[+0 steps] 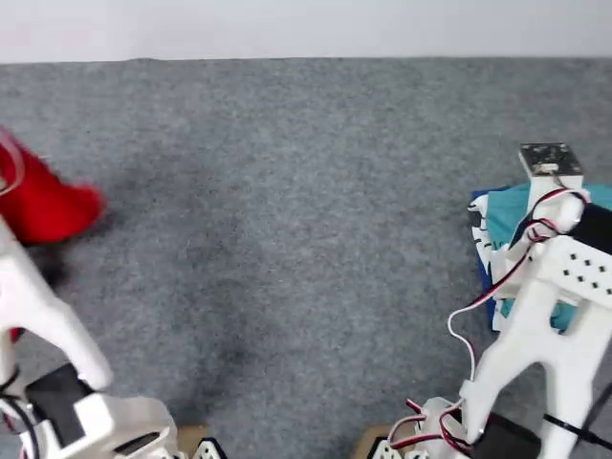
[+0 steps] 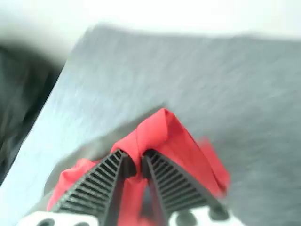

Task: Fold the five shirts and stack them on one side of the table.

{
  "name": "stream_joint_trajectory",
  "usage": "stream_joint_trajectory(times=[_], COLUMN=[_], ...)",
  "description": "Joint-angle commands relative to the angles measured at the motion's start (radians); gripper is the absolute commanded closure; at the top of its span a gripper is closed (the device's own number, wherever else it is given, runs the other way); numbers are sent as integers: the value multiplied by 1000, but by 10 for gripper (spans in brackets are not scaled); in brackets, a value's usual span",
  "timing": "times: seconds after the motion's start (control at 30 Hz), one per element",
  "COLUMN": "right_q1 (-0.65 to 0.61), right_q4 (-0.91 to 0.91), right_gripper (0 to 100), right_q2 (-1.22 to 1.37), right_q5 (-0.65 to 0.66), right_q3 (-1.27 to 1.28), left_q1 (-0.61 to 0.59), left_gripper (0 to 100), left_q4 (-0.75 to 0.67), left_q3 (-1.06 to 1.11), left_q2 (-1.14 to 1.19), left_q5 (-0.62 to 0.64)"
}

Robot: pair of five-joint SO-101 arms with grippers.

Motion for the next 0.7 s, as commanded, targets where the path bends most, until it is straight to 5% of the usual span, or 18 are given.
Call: stream_joint_trajectory(times=[0.0, 0.37, 0.53, 0.67], right_q1=[-12, -12, -12, -10], right_q4=[42, 44, 44, 44], right_gripper=[989, 989, 989, 989], right_q2=[-41, -42, -42, -42], right_q5=[-9, -9, -9, -9], right_q3=[-8, -8, -8, -8], left_q1=[247, 945, 1057, 1022], left_gripper=[995, 995, 994, 992], left_q4=[104, 129, 112, 15], left_q3=[-114, -125, -127, -131], left_q2=[-54, 52, 221, 304], left_q5=[48, 74, 68, 74])
